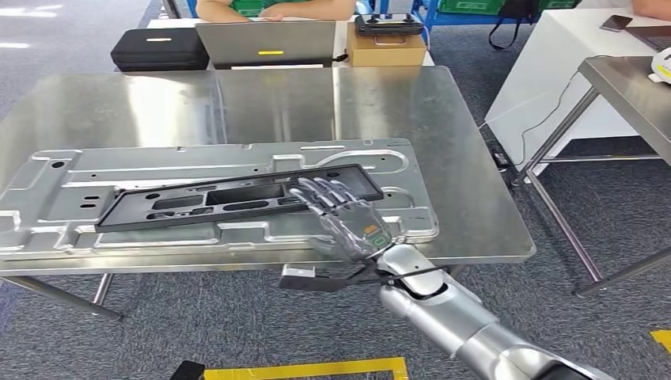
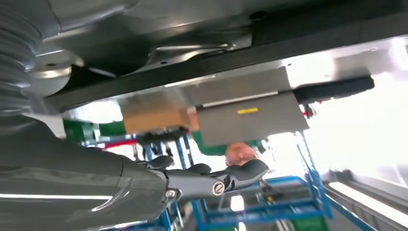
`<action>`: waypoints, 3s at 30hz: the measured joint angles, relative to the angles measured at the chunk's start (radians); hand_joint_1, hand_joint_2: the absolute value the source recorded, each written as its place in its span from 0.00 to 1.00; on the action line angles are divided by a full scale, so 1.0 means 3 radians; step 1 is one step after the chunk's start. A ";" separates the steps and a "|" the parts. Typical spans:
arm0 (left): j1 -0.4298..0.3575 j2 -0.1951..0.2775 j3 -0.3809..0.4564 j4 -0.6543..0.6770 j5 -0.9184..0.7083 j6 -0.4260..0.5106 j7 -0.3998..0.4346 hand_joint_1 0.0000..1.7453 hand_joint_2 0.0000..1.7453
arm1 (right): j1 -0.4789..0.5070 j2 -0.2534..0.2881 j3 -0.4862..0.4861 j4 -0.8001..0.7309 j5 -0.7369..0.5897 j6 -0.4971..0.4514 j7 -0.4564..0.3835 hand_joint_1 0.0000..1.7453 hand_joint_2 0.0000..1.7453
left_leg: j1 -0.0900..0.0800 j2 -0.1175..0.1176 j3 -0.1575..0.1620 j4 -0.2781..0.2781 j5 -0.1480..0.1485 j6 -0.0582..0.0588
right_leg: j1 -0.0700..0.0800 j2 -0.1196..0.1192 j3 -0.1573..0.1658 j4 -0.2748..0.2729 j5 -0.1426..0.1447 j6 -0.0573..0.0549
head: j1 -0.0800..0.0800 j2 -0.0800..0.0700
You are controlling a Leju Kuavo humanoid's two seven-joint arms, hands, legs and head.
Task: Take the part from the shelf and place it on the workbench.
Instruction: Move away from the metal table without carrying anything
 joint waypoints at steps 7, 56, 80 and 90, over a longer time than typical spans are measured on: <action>0.0059 0.0019 0.0020 0.0000 -0.0026 0.0088 0.0068 0.00 0.00 | 0.0455 -0.0163 0.0047 -0.0637 0.0237 -0.0360 0.0095 0.00 1.00 | -0.0023 0.0002 0.0012 -0.0019 0.0002 0.0069 | -0.0034 0.0000 0.0015 -0.0014 -0.0001 0.0057 | -0.0001 0.0000; 0.0086 0.0040 0.0107 0.0000 0.0070 0.0072 0.0180 0.00 0.00 | 0.0890 -0.0356 0.0063 -0.1261 -0.0051 -0.0389 -0.0031 0.00 0.00 | -0.0041 0.0055 -0.0174 0.0141 -0.0037 0.0017 | 0.0008 -0.0052 0.0293 -0.0147 -0.0071 -0.0090 | 0.0004 -0.0001; 0.0004 0.0045 0.0092 0.0000 -0.0123 0.0033 0.0283 0.00 0.00 | 0.1102 0.0069 -0.0805 0.2525 -0.1626 0.1066 0.0716 0.00 0.00 | -0.0059 0.0064 -0.0058 -0.0084 0.0147 0.0156 | 0.0026 -0.0033 0.0335 0.0140 -0.0137 0.0043 | 0.0009 -0.0001; -0.0015 0.0042 0.0043 0.0000 -0.0141 0.0028 0.0315 0.00 0.00 | 0.1282 0.0069 -0.0980 0.3040 -0.1651 0.1323 0.1335 0.00 0.00 | -0.0016 0.0055 -0.0251 0.0735 -0.0478 -0.0034 | 0.0020 -0.0069 0.0190 -0.0158 0.0032 -0.0106 | -0.0006 -0.0001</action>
